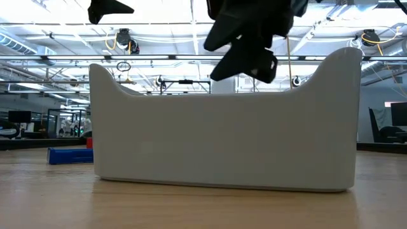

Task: Pick & Place Office items
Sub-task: Put the red charger adapter into the gray bin

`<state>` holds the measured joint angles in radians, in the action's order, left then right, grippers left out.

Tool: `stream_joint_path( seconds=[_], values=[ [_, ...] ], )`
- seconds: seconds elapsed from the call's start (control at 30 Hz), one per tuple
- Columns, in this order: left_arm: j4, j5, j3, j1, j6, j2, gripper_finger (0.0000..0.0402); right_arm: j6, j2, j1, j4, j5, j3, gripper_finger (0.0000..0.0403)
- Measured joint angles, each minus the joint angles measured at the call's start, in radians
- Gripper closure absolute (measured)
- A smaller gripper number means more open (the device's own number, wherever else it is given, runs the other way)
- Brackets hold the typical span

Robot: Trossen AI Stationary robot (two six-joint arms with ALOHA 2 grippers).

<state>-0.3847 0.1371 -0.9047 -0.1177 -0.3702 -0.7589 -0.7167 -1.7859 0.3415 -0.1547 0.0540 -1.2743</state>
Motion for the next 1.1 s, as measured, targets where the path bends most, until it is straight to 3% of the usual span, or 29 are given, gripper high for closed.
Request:
stream_joint_path(
  seconds=[0.27, 0.6, 0.77, 1.1],
  values=[
    [0.0, 0.0, 0.0, 0.0, 0.0, 0.0, 0.0147, 0.094, 0.007, -0.014, -0.106, -0.037, -0.076, 0.0232],
    [0.0, 0.0, 0.0, 0.0, 0.0, 0.0, 0.0147, 0.209, 0.111, -0.015, -0.204, -0.217, -0.096, 0.0232],
    [0.0, 0.0, 0.0, 0.0, 0.0, 0.0, 0.0147, 0.276, 0.169, -0.024, -0.195, -0.252, -0.095, 0.0232],
    [0.0, 0.0, 0.0, 0.0, 0.0, 0.0, 0.0147, 0.461, 0.268, -0.029, -0.202, -0.423, -0.095, 0.0232]
  ],
)
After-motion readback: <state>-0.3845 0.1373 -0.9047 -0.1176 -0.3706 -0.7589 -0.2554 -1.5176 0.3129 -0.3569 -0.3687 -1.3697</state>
